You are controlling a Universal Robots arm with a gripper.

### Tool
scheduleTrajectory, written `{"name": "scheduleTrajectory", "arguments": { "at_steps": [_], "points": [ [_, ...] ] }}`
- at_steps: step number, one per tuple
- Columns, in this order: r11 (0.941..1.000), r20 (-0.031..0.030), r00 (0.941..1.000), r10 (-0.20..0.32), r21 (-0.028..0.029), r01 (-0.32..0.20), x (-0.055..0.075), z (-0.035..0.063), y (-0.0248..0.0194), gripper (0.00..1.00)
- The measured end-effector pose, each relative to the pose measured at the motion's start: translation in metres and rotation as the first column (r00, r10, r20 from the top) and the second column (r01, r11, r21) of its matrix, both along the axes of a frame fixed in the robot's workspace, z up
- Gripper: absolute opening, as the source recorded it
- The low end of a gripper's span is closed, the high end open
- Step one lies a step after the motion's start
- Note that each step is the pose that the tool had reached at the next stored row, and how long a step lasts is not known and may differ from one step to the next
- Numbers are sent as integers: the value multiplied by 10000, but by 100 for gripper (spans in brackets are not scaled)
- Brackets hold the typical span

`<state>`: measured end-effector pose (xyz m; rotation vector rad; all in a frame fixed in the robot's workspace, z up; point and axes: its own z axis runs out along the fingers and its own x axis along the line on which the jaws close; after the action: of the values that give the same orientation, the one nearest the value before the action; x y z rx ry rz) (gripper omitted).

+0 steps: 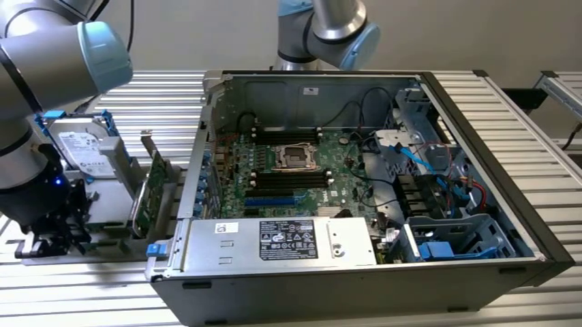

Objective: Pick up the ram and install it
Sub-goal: 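Pick up the ram and move it above insertion slot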

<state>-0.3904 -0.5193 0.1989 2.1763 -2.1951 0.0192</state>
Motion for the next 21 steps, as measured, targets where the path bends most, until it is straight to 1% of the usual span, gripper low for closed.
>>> {"name": "scheduleTrajectory", "arguments": {
  "at_steps": [5, 7, 13, 14, 15, 17, 21],
  "points": [
    [10000, 0, 10000, 0, -2, 0, -1, -15, 0, 30],
    [10000, 10, 10000, 1, 1, -1, 0, -38, 1, 30],
    [10000, 9, 10000, 1, -1, -1, -1, -39, 0, 30],
    [10000, 9, 10000, 1, -1, -1, -1, -39, 0, 28],
    [10000, 10, 10000, 1, 0, -1, -1, -39, 0, 28],
    [10000, 9, 10000, 1, -2, -1, -1, -39, 0, 15],
    [10000, 9, 10000, 1, 0, -1, -1, -39, 0, 14]
  ]
}}
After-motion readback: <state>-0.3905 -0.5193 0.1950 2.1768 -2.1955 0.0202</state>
